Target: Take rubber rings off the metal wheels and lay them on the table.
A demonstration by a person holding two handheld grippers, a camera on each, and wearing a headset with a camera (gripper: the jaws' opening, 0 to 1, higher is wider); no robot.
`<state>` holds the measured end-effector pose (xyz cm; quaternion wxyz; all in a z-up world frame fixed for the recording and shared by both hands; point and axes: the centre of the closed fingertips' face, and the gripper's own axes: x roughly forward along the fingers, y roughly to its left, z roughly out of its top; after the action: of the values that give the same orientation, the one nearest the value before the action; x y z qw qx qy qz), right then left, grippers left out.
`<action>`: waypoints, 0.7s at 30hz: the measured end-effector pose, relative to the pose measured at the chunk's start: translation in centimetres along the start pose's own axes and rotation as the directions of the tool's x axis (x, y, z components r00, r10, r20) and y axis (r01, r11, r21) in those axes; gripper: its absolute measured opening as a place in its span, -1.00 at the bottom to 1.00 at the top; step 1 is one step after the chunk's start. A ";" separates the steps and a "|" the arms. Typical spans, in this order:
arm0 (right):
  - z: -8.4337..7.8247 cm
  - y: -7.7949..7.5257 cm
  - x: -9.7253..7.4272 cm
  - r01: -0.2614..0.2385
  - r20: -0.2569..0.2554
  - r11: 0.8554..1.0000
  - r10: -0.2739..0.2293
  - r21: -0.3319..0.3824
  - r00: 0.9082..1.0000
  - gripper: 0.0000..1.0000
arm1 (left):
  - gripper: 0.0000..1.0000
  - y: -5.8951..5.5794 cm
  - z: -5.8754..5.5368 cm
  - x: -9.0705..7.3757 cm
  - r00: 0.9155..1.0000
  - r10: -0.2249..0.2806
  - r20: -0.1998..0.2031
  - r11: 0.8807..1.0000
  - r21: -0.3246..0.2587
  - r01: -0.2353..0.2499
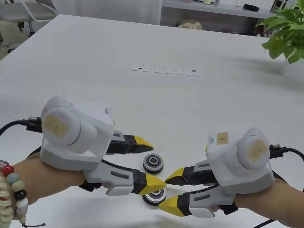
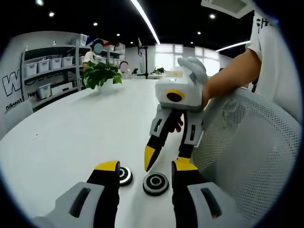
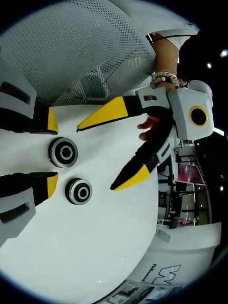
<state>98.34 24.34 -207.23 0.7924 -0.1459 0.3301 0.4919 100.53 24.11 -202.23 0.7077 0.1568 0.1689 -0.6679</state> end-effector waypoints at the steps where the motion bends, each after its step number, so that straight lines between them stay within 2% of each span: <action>1: 0.0 0.0 0.0 -0.002 0.001 1.000 0.002 0.002 1.000 -0.45 | -0.29 -0.3 -0.5 0.2 1.000 -0.014 -0.018 1.000 -0.003 0.014; 2: 0.0 0.1 0.1 -0.003 0.000 1.000 0.003 0.005 1.000 -0.47 | -0.34 -0.7 -1.1 0.4 0.998 -0.038 -0.046 0.999 0.003 0.038; 3: 0.0 0.1 0.1 -0.003 0.000 1.000 0.003 0.007 1.000 -0.48 | -0.38 -0.7 -1.3 0.6 0.998 -0.040 -0.055 0.999 0.005 0.040; 7: -0.3 0.3 0.4 -0.002 -0.010 1.000 0.002 -0.003 1.000 -0.46 | -0.56 -0.7 -1.6 0.9 0.997 -0.031 -0.067 0.999 0.025 0.033; 10: -0.2 0.3 0.5 -0.005 -0.005 1.000 0.005 0.006 1.000 -0.49 | -0.66 -1.0 -2.2 1.1 0.995 -0.049 -0.083 0.998 0.021 0.051; 17: 0.0 0.0 0.7 0.010 0.012 1.000 -0.010 0.023 1.000 -0.54 | -0.78 -1.5 -3.8 1.6 0.988 -0.061 -0.142 0.997 0.036 0.067; 18: 0.0 0.0 0.7 0.007 0.015 1.000 -0.008 0.030 1.000 -0.54 | -0.78 -1.6 -3.5 1.6 0.990 -0.057 -0.127 0.996 0.058 0.065; 21: 0.0 0.0 0.7 0.006 0.015 1.000 -0.007 0.020 1.000 -0.54 | -0.80 -1.9 -3.5 1.6 0.990 -0.050 -0.133 0.995 0.076 0.061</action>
<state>98.49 24.81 -207.66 0.7978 -0.1355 0.3287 0.4871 98.63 24.09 -206.05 0.6694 0.2236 0.1925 -0.6818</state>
